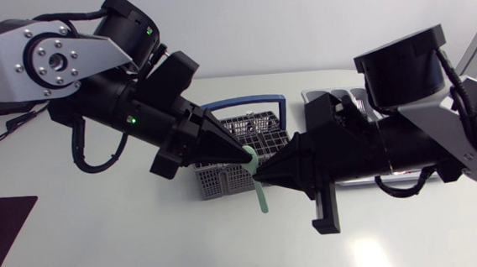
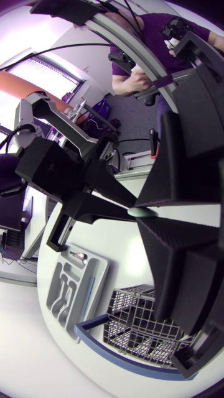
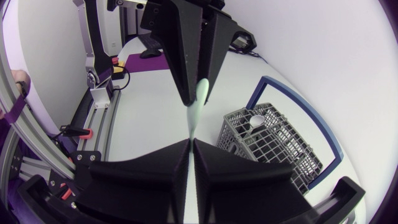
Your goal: Unload the cutlery basket into the drawer organizer.
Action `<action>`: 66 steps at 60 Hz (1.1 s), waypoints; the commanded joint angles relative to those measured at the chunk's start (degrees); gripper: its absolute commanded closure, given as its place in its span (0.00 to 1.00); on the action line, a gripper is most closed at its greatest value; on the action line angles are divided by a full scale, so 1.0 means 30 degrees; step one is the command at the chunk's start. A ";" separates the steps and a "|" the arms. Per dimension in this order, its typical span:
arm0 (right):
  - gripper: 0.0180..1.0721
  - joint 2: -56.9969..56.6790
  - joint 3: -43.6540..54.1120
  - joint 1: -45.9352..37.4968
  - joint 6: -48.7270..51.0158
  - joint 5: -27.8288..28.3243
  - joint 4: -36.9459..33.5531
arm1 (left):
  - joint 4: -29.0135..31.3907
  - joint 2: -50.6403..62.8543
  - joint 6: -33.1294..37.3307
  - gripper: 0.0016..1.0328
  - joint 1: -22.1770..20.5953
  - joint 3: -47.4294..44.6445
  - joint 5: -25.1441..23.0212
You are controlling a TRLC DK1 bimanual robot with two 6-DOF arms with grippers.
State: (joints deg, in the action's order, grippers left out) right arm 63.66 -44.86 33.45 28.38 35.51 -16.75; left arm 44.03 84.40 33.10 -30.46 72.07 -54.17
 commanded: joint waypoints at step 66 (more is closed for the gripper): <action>0.95 -0.2704 0.6106 -1.5194 1.2161 -0.3574 0.2508 | -0.3339 -0.0770 -0.4618 0.14 0.1539 -0.1466 0.8184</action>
State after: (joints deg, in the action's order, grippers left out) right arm 53.54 -28.36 -8.86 59.90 24.77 -11.33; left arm 34.50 81.28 20.69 -26.26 69.21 -30.02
